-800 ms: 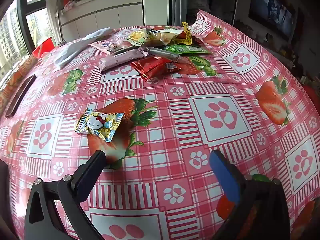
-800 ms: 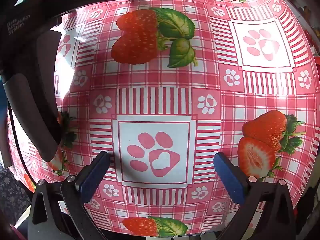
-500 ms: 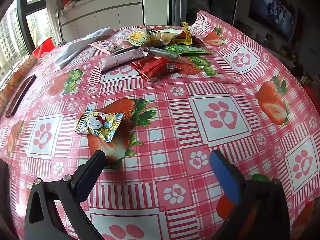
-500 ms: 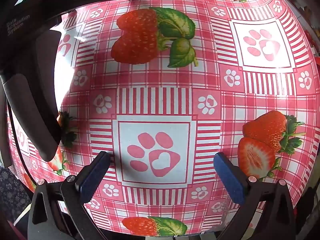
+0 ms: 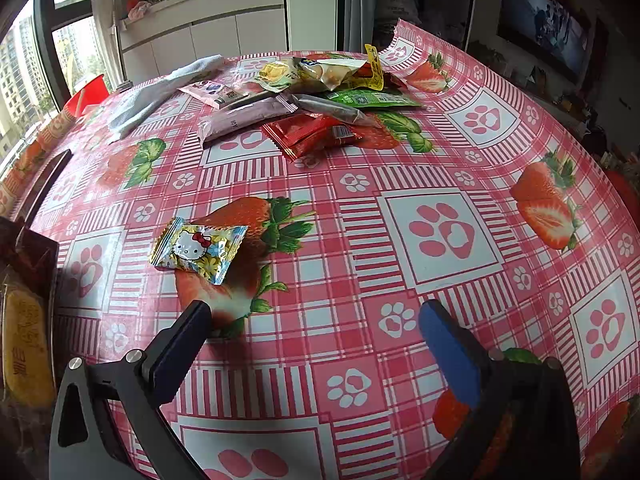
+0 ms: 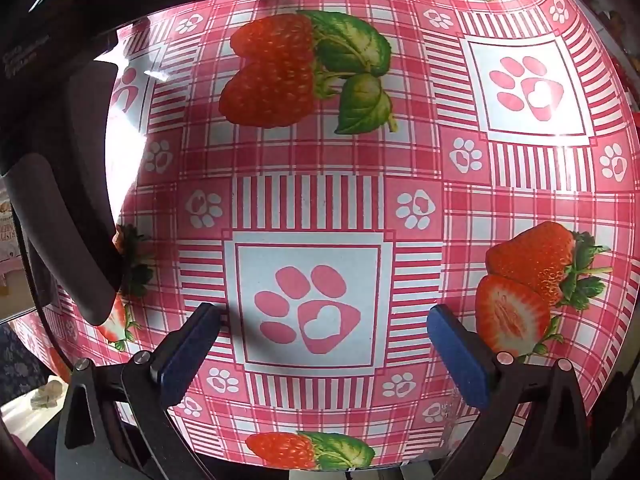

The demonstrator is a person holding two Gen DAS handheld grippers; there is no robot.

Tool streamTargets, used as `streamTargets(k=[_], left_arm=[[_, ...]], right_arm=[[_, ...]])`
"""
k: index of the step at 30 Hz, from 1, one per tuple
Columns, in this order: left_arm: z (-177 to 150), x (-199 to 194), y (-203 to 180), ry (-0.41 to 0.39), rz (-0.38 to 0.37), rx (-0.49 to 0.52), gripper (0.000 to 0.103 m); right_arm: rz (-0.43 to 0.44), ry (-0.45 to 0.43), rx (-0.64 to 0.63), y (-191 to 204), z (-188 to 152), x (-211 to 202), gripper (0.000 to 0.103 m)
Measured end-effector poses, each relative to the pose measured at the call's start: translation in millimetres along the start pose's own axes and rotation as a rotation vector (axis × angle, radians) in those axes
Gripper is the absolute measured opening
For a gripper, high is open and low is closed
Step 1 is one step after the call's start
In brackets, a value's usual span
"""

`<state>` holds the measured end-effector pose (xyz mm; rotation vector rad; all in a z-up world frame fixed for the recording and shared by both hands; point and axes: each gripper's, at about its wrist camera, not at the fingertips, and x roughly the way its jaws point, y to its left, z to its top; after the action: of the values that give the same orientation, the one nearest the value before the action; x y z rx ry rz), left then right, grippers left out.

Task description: Organize snacks

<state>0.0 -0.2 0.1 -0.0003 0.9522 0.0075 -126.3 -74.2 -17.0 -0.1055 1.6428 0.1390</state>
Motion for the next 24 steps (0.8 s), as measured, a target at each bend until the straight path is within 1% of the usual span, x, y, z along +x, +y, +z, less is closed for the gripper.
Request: streamTargets(k=[8,16,21,24], left_arm=[[-0.2,-0.1,0.5,0.0,-0.001,-0.001,0.103],[-0.3,-0.3,-0.6,-0.001,-0.001,-0.001,0.103],[-0.3,-0.2,-0.5,0.0,0.0,-0.001,0.103],[-0.3,-0.2,-0.6,0.0,0.0,-0.001,0.103]], right_arm=[[0.001,0.019,0.001,-2.0,4.4,1.6,0.103],[0.001,0.02,0.002,-2.1,7.7,0.8,0.103],[0.002,0.003,0.005,-3.1,2.9,-0.5,0.103],[0.002,0.011,0.007,-4.1,1.7,-0.7,0.103]])
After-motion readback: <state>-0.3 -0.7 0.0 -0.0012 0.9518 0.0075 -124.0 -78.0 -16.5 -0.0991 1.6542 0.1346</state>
